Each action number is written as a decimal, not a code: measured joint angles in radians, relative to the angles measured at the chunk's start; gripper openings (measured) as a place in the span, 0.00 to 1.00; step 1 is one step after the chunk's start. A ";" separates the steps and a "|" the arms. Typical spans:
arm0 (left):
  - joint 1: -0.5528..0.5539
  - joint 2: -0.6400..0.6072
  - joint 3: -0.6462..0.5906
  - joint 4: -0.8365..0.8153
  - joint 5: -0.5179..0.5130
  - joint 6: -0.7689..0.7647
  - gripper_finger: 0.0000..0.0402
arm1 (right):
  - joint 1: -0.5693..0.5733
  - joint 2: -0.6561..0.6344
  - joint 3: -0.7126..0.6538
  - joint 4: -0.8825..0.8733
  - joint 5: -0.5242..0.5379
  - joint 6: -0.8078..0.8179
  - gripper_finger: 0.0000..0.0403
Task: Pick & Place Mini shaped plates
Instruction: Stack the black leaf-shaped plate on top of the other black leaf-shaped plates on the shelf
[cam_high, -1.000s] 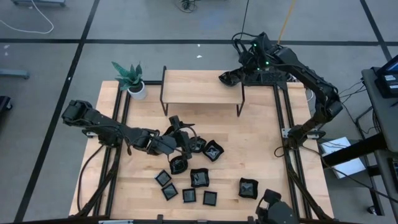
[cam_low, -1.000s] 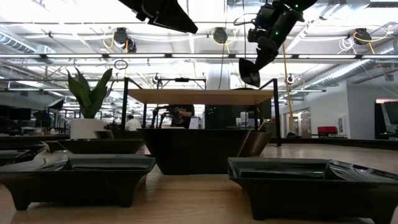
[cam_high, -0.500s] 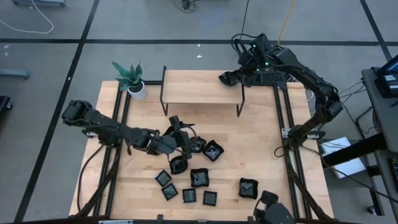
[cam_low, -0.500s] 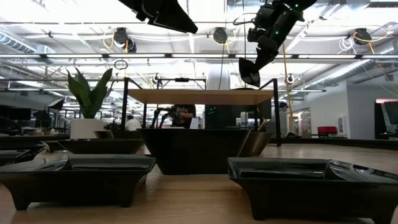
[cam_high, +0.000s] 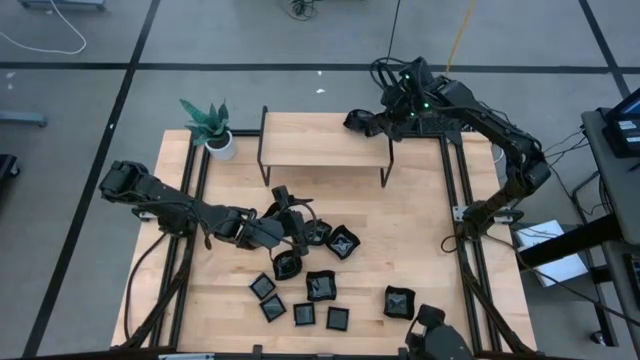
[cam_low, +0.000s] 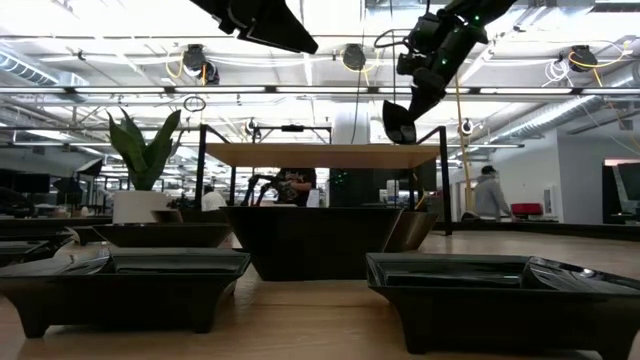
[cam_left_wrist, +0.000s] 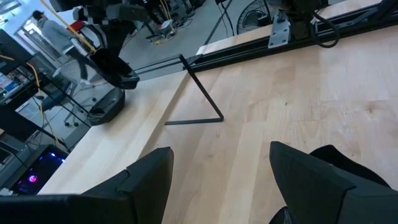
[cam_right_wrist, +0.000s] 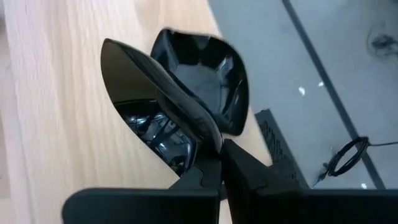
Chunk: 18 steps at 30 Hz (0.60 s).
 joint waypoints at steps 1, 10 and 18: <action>0.000 0.000 0.000 0.000 0.000 0.001 0.67 | 0.000 0.000 0.000 0.014 -0.001 0.002 0.00; 0.000 0.000 0.000 0.000 0.015 0.001 0.67 | 0.019 0.000 0.000 0.148 -0.004 0.007 0.00; 0.000 0.000 0.000 0.000 0.027 -0.006 0.67 | 0.033 0.057 0.000 0.224 -0.011 0.012 0.00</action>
